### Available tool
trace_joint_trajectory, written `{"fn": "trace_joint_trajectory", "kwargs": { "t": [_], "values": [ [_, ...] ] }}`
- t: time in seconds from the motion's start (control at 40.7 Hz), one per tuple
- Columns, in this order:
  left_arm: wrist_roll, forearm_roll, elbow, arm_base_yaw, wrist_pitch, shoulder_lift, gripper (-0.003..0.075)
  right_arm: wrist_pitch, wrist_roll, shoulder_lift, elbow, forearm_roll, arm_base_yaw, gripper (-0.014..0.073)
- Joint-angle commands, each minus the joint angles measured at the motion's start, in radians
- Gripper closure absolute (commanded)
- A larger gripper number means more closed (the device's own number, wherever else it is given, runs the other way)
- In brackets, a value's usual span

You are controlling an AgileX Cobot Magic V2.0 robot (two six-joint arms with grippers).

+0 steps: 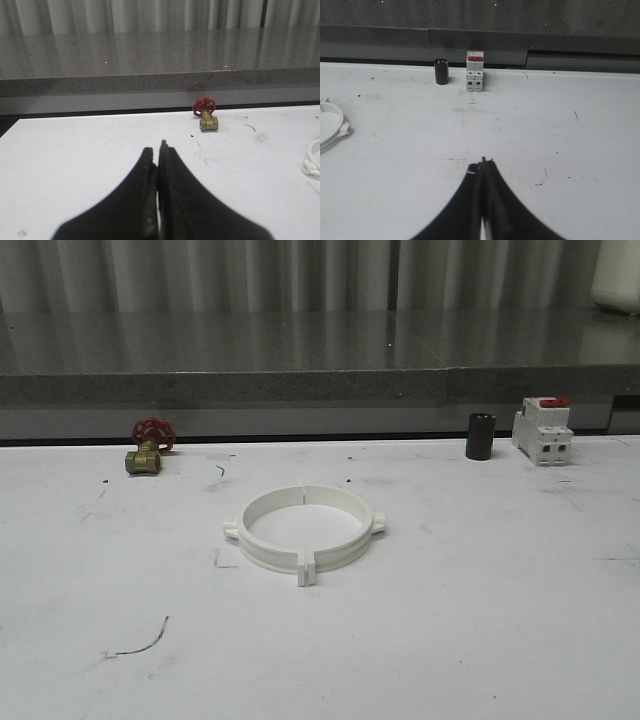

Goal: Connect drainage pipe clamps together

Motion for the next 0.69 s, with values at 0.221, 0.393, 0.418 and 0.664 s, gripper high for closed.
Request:
{"fn": "trace_joint_trajectory", "kwargs": {
  "t": [0.221, 0.393, 0.418, 0.664],
  "values": [
    [-0.001, -0.004, 0.002, 0.002, -0.083, -0.021, 0.0741, -0.076, -0.008, 0.009, -0.027, -0.021, -0.007, 0.0656],
    [-0.001, -0.004, 0.002, 0.002, -0.083, -0.021, 0.0741, -0.074, -0.008, 0.009, -0.026, -0.022, -0.007, 0.0656],
    [-0.001, -0.004, 0.002, 0.002, -0.083, -0.021, 0.0741, -0.077, -0.008, 0.009, -0.023, -0.023, -0.007, 0.0656],
    [-0.001, -0.004, 0.002, 0.002, -0.083, -0.021, 0.0741, -0.345, -0.081, -0.010, 0.145, 0.052, -0.054, 0.0656]
  ]
}}
